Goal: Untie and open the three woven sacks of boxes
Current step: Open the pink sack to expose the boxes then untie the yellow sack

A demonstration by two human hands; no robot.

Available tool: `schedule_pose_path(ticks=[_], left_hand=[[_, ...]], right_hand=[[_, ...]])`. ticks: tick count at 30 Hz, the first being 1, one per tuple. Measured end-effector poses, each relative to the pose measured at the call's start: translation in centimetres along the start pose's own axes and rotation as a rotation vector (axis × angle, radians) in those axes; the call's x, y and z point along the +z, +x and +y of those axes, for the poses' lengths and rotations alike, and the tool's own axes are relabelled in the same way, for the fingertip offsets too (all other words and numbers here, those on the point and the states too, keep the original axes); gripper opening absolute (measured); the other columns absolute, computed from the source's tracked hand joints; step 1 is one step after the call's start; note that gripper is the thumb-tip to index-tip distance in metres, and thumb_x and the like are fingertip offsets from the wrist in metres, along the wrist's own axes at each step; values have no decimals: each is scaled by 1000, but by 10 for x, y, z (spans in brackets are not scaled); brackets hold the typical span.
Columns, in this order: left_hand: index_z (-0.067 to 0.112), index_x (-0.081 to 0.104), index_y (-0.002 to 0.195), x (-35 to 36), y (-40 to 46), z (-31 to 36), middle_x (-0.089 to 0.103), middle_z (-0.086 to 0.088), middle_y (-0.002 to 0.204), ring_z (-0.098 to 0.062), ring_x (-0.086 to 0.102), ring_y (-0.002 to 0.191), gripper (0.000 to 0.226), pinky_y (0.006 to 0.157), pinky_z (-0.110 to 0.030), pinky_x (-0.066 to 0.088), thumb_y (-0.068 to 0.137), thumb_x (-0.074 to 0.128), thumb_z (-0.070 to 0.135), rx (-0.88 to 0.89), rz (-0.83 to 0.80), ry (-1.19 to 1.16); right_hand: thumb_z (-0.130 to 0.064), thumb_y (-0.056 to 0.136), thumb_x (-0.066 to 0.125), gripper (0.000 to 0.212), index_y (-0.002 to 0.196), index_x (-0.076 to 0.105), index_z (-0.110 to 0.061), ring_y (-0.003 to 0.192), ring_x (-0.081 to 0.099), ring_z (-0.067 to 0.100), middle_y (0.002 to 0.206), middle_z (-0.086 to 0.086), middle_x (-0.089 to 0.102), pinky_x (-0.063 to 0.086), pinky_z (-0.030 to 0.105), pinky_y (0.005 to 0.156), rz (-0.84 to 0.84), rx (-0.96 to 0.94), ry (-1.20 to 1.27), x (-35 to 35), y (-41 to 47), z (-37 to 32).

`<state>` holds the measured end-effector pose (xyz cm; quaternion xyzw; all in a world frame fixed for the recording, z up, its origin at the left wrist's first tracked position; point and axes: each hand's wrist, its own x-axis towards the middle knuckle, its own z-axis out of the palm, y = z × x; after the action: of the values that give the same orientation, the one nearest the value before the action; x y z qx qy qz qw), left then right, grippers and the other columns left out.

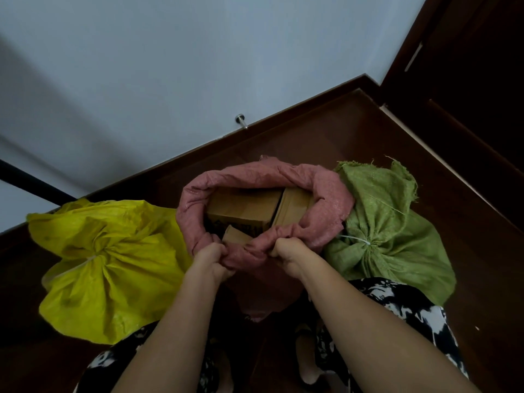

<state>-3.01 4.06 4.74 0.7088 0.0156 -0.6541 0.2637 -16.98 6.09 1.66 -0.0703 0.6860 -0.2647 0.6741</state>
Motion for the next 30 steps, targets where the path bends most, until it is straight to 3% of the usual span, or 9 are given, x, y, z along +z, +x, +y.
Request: schedule_pose_path(ticks=[2,6,11,15,18,21,24,26,30], left_hand=[[6,32,146,0,6,-4,33,-11,152,-28,33,139,50,111,-38,30,97,25,-5,115,-3,-56],[9,34,146,0,4,-14,34,-2,151,-21,32,140,45,110,-31,27,104,19,5,174,-34,-482],[12,43,141,-8,0,-33,42,-5,147,-19,38,136,40,110,-28,25,104,29,9,85,-29,-544],[12,39,144,-14,2,-41,38,-8,150,-20,33,139,42,112,-28,21,104,35,25,28,-3,-499],[11,37,146,-19,14,-41,35,-12,151,-27,34,138,55,110,-42,28,99,44,39,-25,41,-463],[9,35,146,-18,13,-44,37,-13,149,-28,38,135,60,108,-41,32,99,40,45,-21,76,-387],[11,41,143,-23,11,-47,45,-10,144,-28,43,132,56,103,-45,38,100,35,47,-47,1,-366],[12,48,138,-29,19,-46,50,-10,140,-30,48,127,47,94,-49,43,100,39,37,-91,-33,-324],[11,54,133,-31,22,-46,54,-12,135,-32,50,125,41,100,-49,40,98,38,26,-106,5,-272]], right_hand=[[17,86,42,34,111,62,5,74,57,28,82,16,60,51,41,79,-31,21,-56,-3,-4,1],[17,84,45,32,95,63,-6,89,60,27,96,14,62,53,35,74,-86,85,40,-5,-14,7],[10,85,43,19,95,56,1,87,58,25,96,15,57,52,35,79,-61,203,239,-9,-31,3],[-2,89,44,11,91,54,1,101,60,30,87,16,55,54,41,85,148,206,372,-16,-44,-6],[-30,71,57,55,120,44,-8,106,55,37,114,11,53,55,54,72,386,54,543,-18,-38,-13],[-53,68,70,97,141,22,-12,123,41,37,142,12,28,45,51,97,597,-59,312,-26,-37,-21],[-35,75,76,87,140,24,-7,128,40,33,143,16,30,38,41,103,646,-67,32,-34,-27,-23],[-14,76,71,69,135,39,-4,119,52,33,134,17,47,48,43,98,583,-84,21,-41,-15,-18],[2,85,49,38,121,56,-4,94,65,32,108,16,63,56,50,81,423,-69,340,-52,11,-7]])
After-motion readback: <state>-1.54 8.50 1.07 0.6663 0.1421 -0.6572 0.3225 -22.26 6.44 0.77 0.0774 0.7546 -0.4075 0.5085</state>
